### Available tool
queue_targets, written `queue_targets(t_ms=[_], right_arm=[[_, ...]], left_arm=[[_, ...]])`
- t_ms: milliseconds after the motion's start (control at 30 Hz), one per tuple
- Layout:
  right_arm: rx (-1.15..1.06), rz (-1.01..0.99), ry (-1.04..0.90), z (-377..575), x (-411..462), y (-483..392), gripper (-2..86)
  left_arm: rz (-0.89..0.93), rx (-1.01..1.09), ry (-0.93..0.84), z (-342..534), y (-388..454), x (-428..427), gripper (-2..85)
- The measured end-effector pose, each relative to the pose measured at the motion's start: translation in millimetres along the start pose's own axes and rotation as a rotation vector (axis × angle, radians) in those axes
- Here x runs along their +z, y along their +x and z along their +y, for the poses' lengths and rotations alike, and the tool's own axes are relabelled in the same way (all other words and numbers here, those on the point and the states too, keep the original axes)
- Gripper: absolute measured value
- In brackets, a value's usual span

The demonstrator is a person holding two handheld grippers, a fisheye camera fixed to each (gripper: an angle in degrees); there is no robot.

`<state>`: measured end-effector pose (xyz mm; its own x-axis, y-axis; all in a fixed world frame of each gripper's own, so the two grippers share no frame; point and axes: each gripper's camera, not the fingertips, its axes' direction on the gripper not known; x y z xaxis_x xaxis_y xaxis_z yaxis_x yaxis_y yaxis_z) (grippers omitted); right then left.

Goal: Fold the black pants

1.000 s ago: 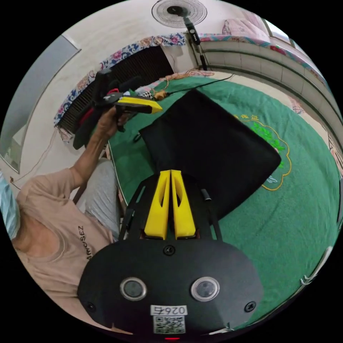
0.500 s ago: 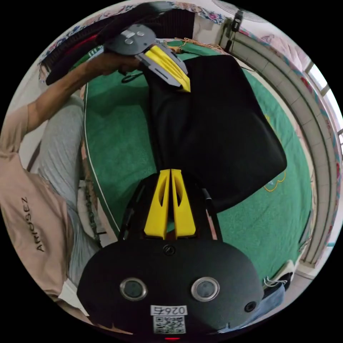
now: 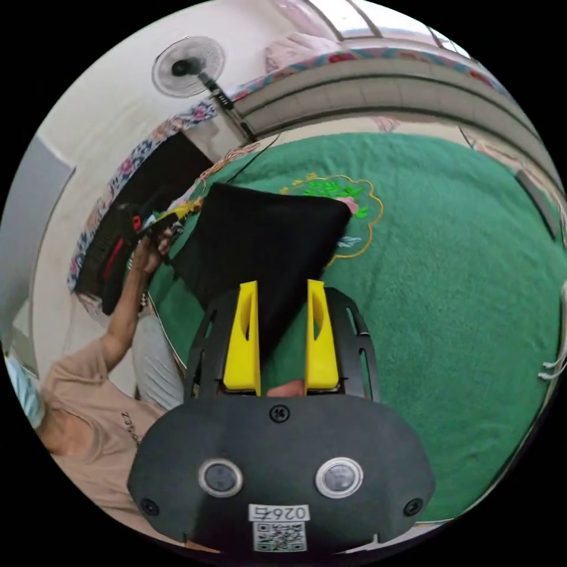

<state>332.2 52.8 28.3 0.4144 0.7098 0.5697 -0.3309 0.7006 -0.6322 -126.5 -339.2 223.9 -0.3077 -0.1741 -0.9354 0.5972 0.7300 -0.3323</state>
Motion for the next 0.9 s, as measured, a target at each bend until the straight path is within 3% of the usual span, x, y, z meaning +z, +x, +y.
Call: queue_targets(t_ms=[167, 300, 467, 533, 900], right_arm=[[0.136, -0.202, -0.104, -4.9, -5.0, 44.0, 9.8], [0.216, -0.348, -0.077, -4.1, -11.7, 66.4, 8.6], [0.224, -0.578, -0.052, -6.0, -20.2, 80.6, 10.4], [0.202, -0.54, -0.027, -2.2, -26.6, 75.4, 10.0], [0.064, -0.248, -0.003, 30.8, -68.2, 29.4, 3.5]], left_arm=[[0.219, -0.035, -0.288, -6.3, -14.3, 61.6, 18.5], [0.082, 0.001, -0.348, -13.4, -8.8, 73.7, 15.2], [0.183, -0.016, -0.365, -9.7, -25.7, 82.8, 13.0], [0.263, -0.031, -0.358, -2.9, -32.1, 92.6, 12.7], [0.34, -0.036, -0.368, 43.3, -34.7, 134.0, 8.6]])
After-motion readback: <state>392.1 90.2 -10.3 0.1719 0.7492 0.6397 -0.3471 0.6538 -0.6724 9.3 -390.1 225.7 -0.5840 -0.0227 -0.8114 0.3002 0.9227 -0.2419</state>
